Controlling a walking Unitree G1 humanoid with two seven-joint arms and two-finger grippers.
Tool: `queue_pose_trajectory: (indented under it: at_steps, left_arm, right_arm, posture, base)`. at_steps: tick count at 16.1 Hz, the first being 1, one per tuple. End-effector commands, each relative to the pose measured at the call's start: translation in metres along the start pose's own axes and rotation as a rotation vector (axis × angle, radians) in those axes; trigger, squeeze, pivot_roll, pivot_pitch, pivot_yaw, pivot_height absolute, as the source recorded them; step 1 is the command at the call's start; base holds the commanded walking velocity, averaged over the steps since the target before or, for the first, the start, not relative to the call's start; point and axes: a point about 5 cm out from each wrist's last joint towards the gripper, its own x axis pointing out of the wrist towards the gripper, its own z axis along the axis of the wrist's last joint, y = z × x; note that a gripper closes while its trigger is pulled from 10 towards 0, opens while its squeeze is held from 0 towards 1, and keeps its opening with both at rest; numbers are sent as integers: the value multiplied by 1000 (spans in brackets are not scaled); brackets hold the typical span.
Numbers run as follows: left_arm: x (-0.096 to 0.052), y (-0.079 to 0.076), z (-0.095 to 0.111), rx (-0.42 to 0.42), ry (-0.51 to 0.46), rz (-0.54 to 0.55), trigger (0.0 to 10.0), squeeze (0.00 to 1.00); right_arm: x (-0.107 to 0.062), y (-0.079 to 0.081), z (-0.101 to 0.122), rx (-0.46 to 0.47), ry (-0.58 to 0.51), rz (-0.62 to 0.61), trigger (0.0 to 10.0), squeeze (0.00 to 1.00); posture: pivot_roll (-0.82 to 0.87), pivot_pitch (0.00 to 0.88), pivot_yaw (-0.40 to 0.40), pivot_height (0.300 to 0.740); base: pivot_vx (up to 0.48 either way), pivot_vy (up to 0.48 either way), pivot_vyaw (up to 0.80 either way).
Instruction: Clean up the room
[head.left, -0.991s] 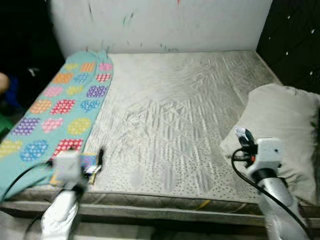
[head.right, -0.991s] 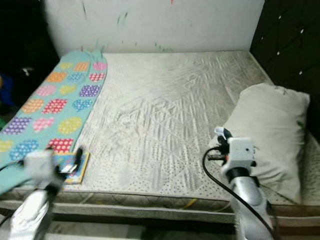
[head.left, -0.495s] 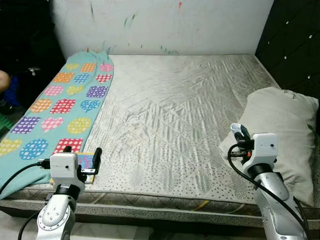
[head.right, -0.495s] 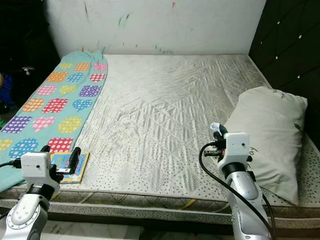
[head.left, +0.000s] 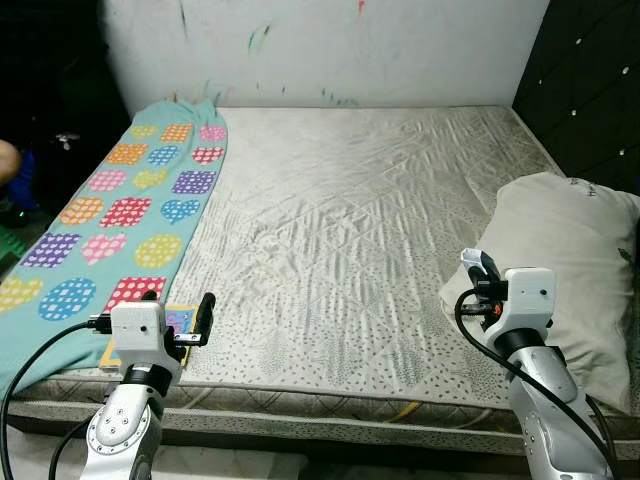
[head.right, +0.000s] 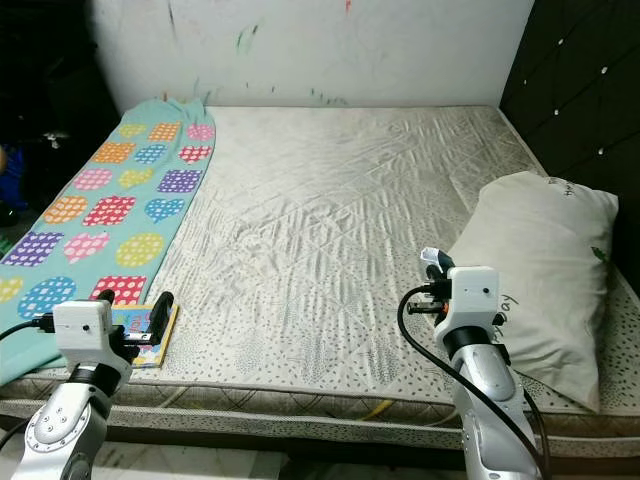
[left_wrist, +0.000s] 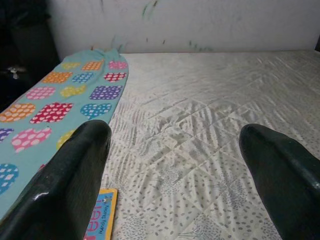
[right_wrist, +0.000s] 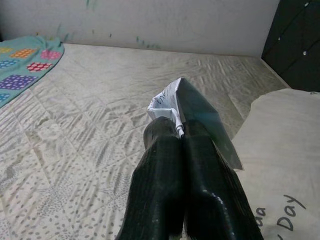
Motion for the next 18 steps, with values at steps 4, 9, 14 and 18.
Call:
queue_pose_trajectory:
  at_steps: [4, 9, 14, 18]
  left_arm:
    - [1, -1, 4, -5, -10, -7, 10000, 0]
    - [0, -3, 4, -17, 0, -5, 10000, 0]
    - [0, -3, 4, -30, 2, -15, 10000, 0]
    - [1, -5, 3, -32, 4, -23, 10000, 0]
  right_arm:
    - [-1, 5, 3, 9, 1, 24, 10000, 0]
    - [0, 6, 2, 3, 11, 35, 10000, 0]
    - [1, 8, 2, 3, 14, 44, 10000, 0]
    - [2, 10, 1, 6, 18, 56, 10000, 0]
  posture:
    - [-94, 20, 54, 740]
    - [-93, 29, 44, 740]
    - [-90, 32, 43, 740]
    - [-87, 25, 43, 740]
  base:
    - [0, 0, -547]
    - [0, 0, -423]
    - [0, 0, -264]
    - [0, 276, 0]
